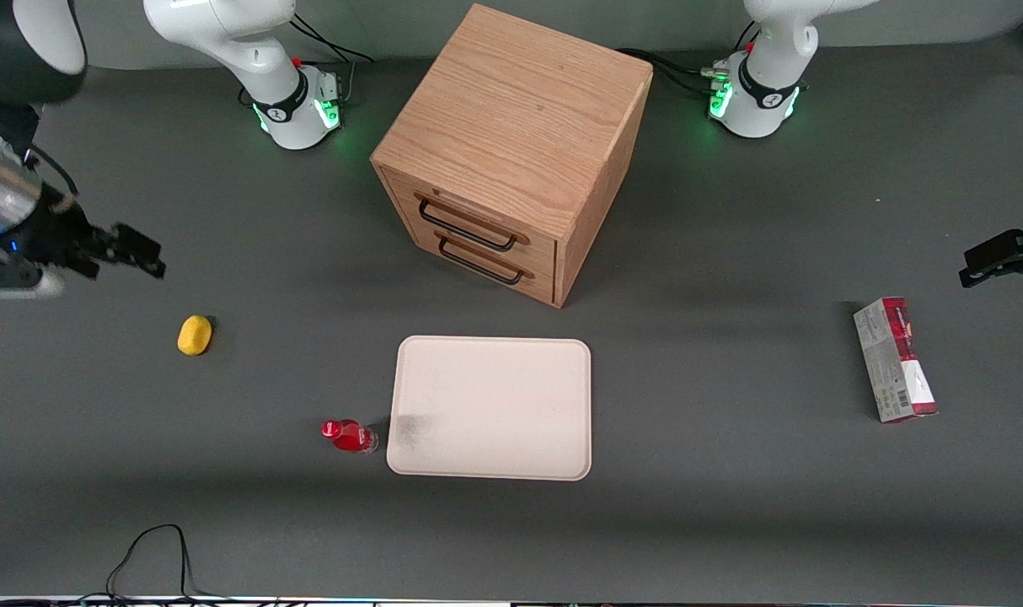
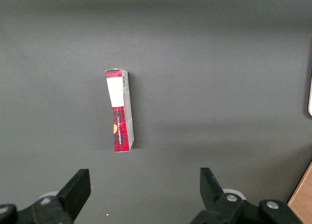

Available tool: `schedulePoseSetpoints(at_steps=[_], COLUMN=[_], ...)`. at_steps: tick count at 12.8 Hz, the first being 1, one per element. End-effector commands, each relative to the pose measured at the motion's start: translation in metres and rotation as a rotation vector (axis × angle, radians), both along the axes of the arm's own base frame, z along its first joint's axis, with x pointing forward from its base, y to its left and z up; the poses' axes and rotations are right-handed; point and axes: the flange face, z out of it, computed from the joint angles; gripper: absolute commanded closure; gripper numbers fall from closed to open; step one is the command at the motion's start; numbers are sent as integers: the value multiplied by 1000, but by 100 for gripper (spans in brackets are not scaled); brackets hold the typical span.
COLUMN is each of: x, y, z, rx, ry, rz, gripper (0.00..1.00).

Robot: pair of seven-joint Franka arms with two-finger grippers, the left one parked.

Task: Place coke bottle on tray
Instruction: 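Move the right gripper down toward the red Coca-Cola bottle beside the tray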

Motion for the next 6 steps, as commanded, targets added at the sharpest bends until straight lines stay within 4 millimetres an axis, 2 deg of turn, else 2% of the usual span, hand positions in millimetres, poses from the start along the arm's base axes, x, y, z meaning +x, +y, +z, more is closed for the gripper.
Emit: schedulePoseSetpoints(at_steps=[1,2,3,5,6], x=[87,110,130,152,159], y=[70,93,111,140,146], z=[-42,-59,-85,-140,-169], rx=[16,34,51,91,94], ry=[6,-9,-19,-54,-63], rz=[73,55,38,31,31], gripper=[0,0,0,0,0])
